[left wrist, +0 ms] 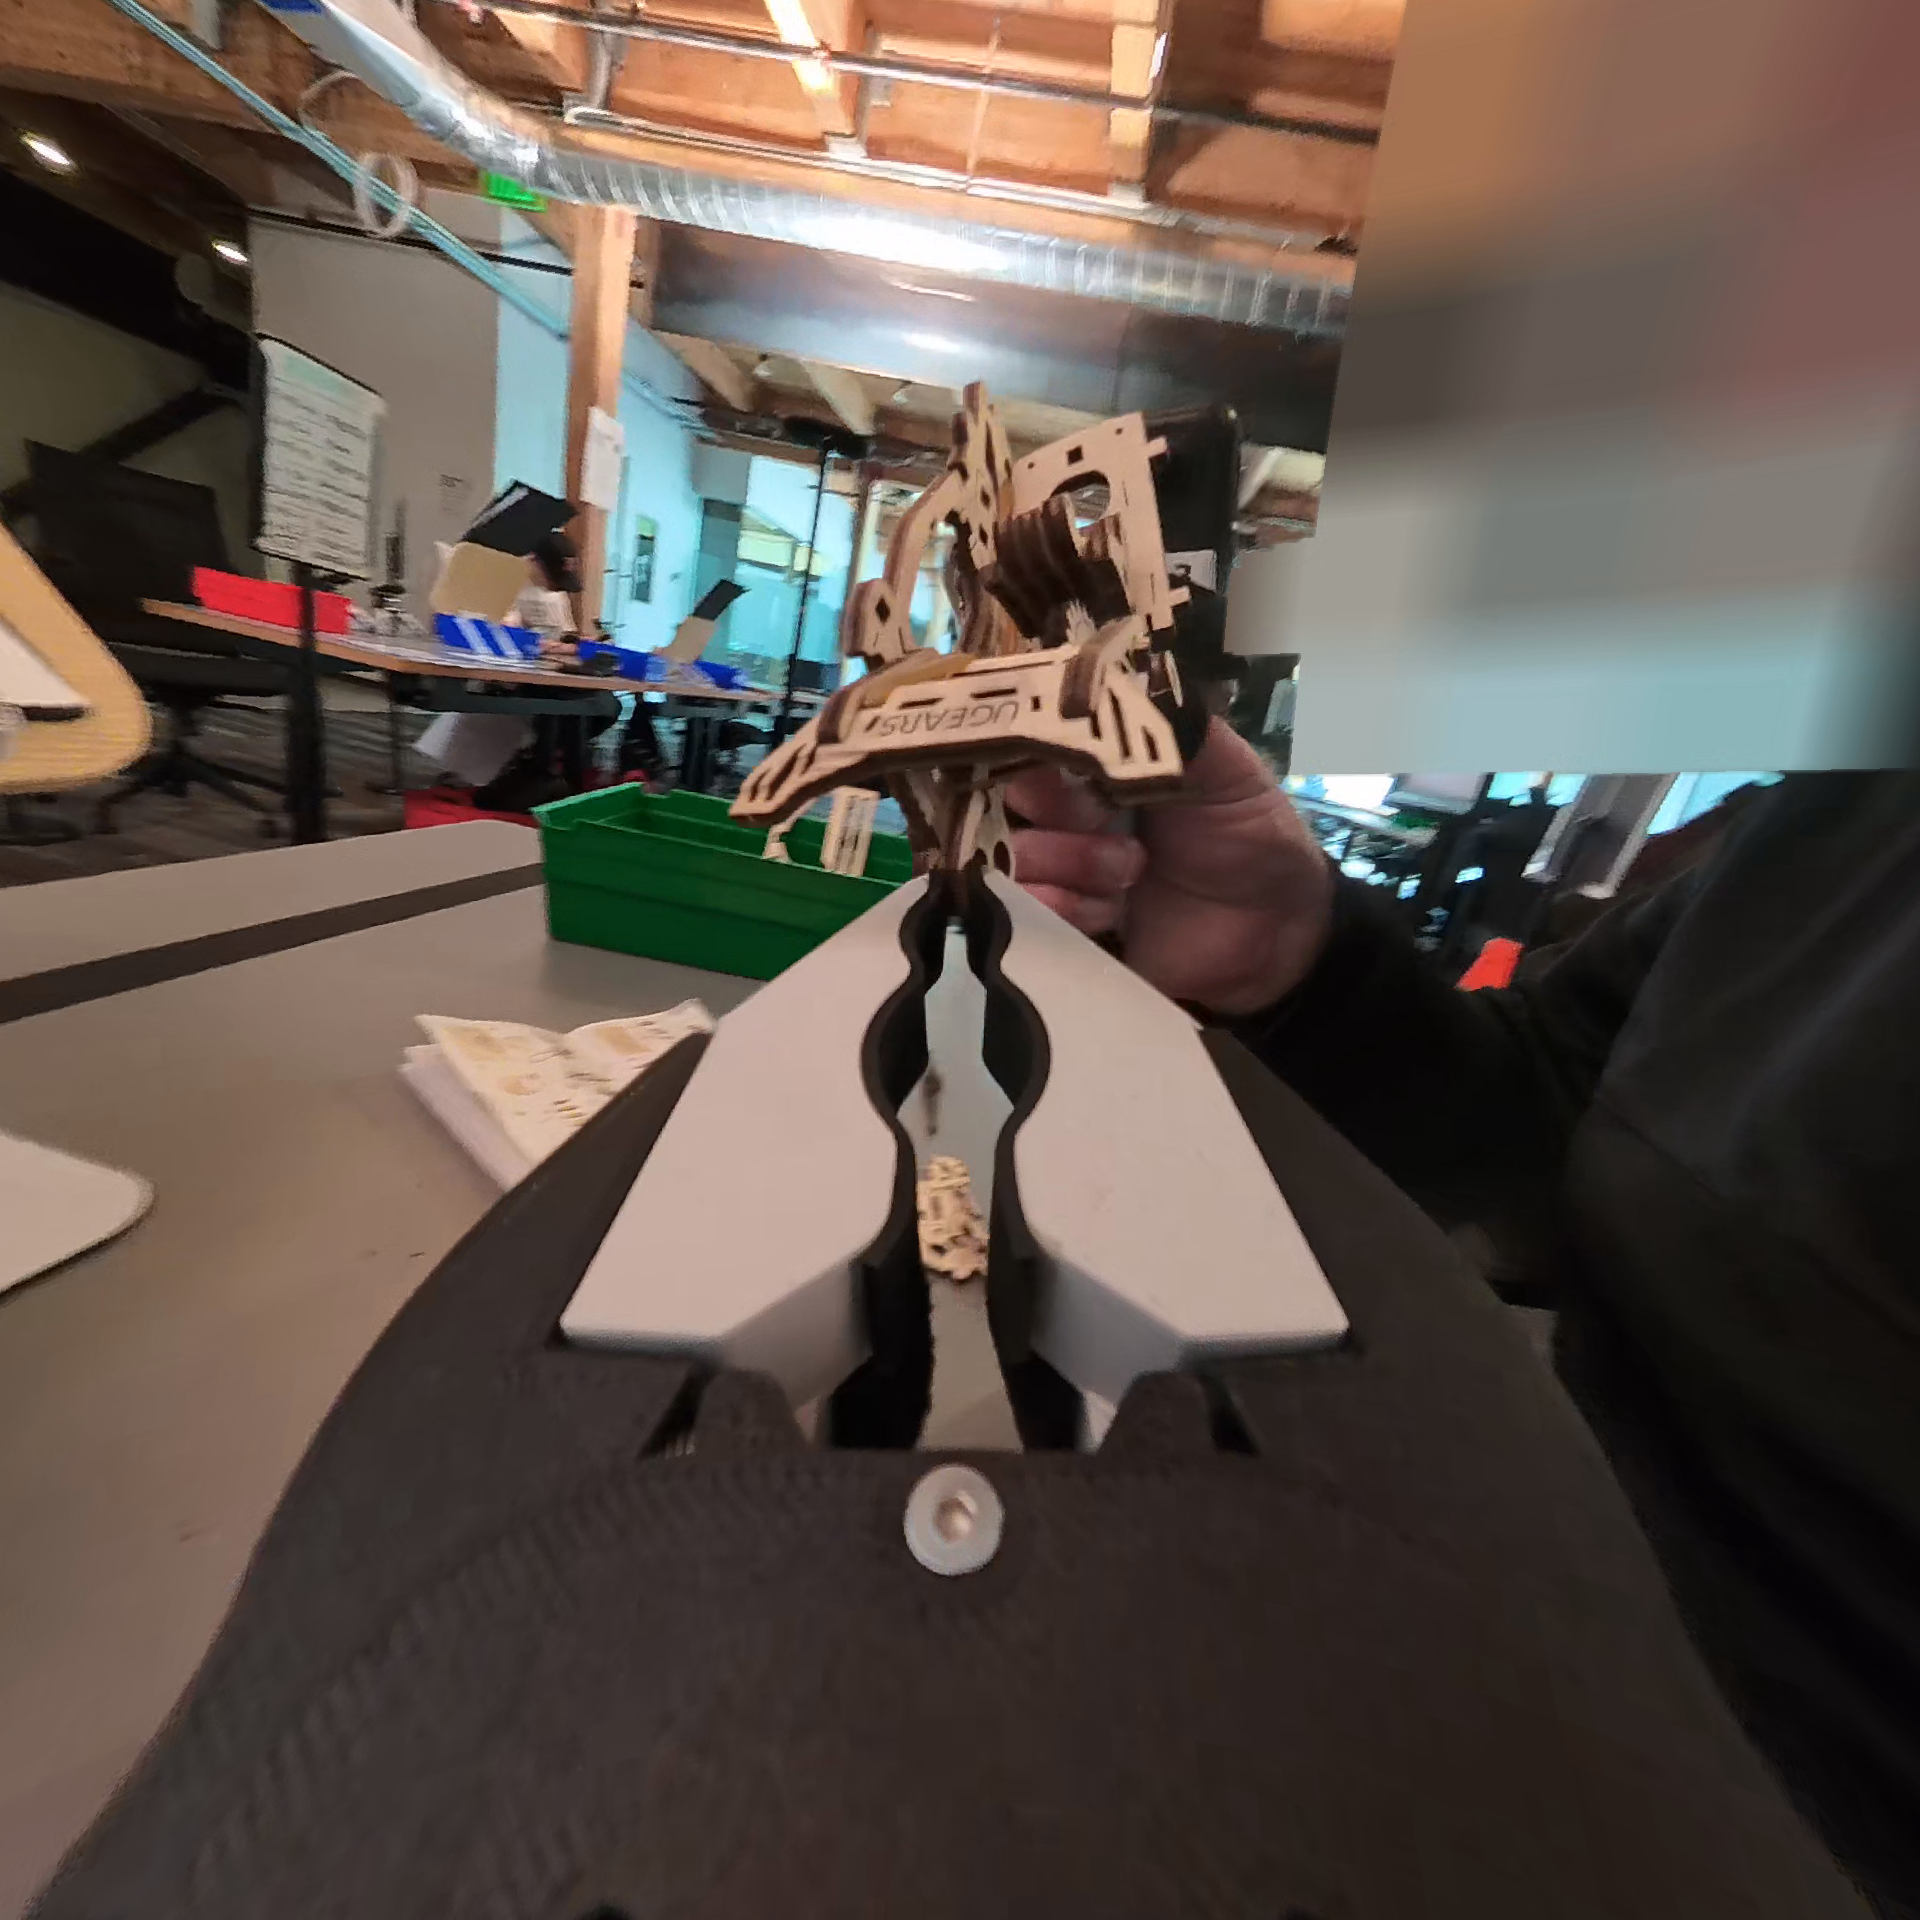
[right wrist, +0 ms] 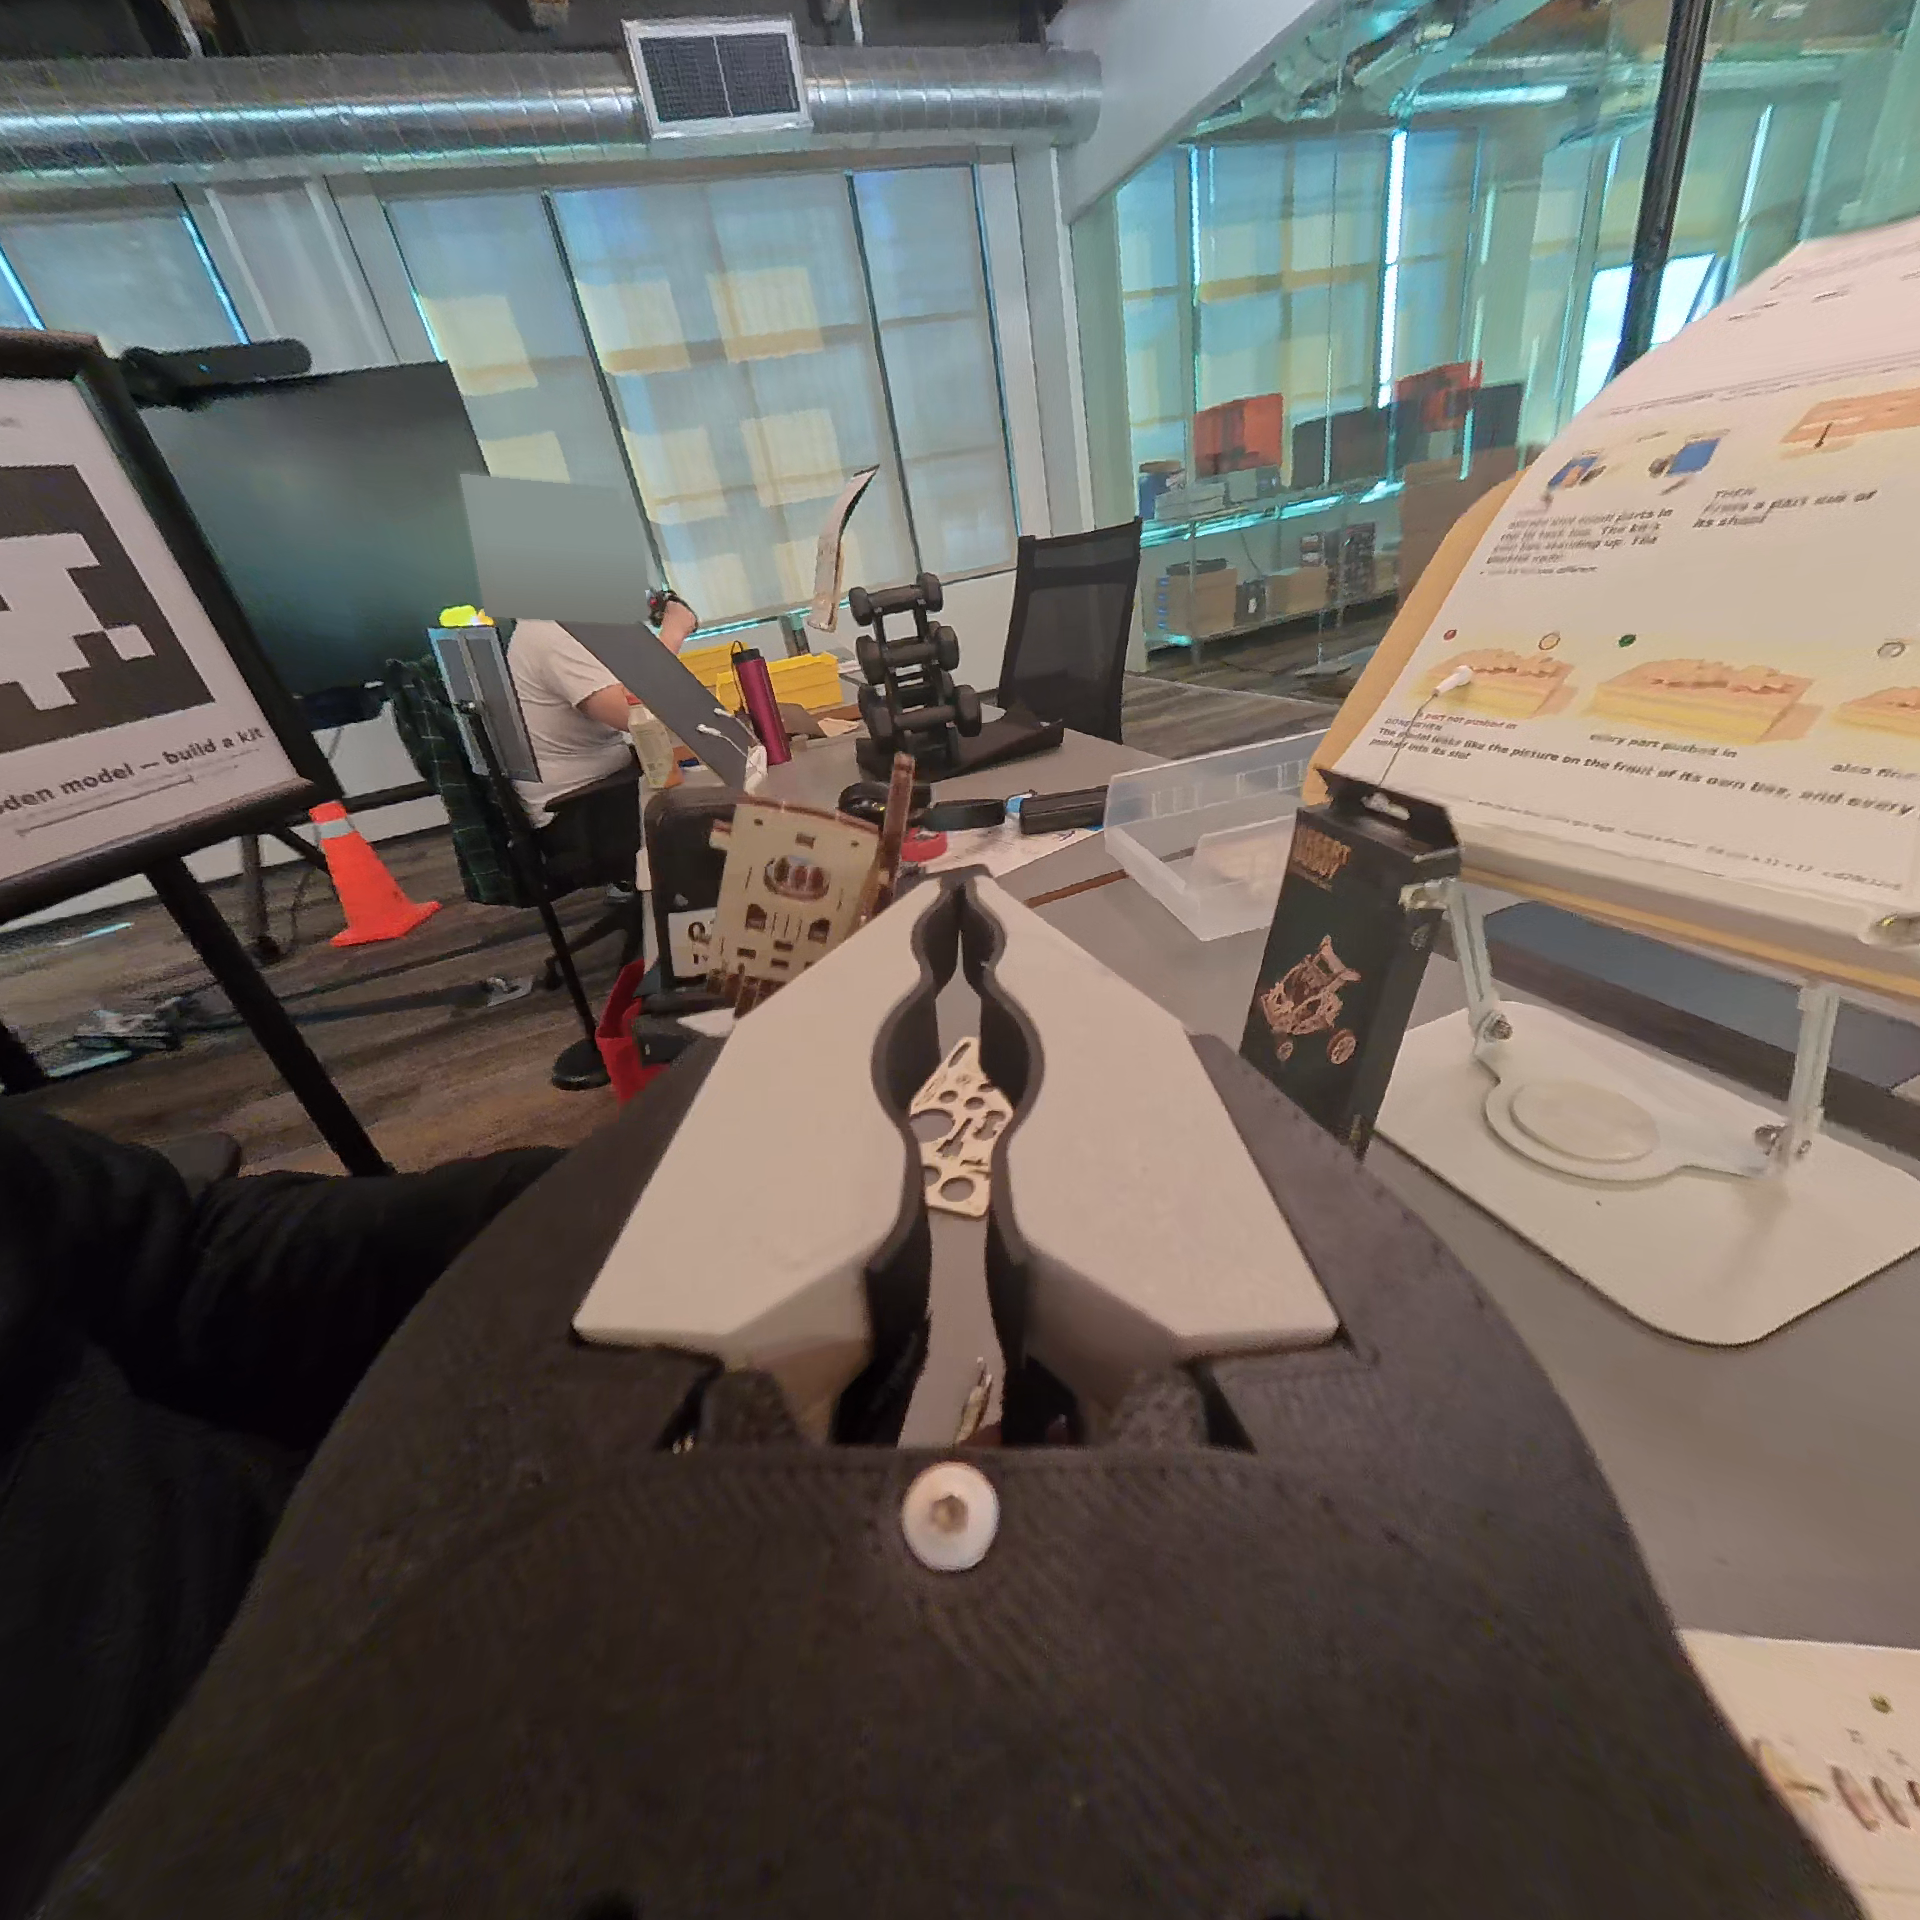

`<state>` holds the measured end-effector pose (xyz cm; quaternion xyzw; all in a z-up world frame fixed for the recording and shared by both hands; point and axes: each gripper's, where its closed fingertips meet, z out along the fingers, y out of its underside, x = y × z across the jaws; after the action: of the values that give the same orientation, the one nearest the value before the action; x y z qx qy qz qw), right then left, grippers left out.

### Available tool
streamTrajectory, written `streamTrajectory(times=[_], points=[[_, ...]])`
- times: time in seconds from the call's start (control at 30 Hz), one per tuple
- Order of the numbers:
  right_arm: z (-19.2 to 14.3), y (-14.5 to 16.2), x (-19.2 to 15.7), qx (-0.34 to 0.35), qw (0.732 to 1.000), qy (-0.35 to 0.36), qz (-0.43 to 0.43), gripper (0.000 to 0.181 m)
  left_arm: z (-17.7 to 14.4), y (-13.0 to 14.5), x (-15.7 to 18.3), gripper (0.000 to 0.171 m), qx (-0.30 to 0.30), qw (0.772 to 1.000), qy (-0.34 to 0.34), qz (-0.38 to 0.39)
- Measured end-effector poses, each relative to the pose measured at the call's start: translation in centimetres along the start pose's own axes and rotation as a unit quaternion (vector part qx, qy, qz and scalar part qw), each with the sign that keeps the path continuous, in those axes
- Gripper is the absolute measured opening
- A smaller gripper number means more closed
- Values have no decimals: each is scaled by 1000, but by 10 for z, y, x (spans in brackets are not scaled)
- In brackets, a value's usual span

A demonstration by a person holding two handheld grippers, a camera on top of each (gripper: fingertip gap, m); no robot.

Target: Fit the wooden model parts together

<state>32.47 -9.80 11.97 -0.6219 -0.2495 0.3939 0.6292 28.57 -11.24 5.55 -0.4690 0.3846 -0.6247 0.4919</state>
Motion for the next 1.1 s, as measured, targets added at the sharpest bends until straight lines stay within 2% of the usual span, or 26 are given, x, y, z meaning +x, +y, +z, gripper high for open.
streamTrajectory(times=[0.07,0.17,0.3,0.43,0.53,0.63,0.73,0.93,1.1], points=[[-5,5,5,-1,1000,1,10,4,-4,3,-8,0,-31,998,-39,48],[-17,11,9,0,1000,2,21,18,-11,6,-16,1,-102,976,-100,163],[-27,21,9,-25,999,-4,26,29,-16,-2,-20,1,-171,926,-163,294],[-29,27,-3,-38,998,-43,29,39,-17,-9,-17,1,-228,873,-188,387],[-25,33,-12,-51,995,-66,47,40,-16,-10,-14,1,-254,845,-201,426],[-20,37,-14,-57,992,-80,80,27,-16,-10,-12,1,-275,817,-211,461],[-20,40,-11,-55,989,-86,108,9,-15,-13,-8,1,-274,811,-211,471],[-20,41,-9,-29,983,-98,155,2,-13,-19,-8,3,-274,799,-220,488],[-21,39,-7,-4,978,-105,179,0,-12,-16,-11,2,-282,801,-220,479]])
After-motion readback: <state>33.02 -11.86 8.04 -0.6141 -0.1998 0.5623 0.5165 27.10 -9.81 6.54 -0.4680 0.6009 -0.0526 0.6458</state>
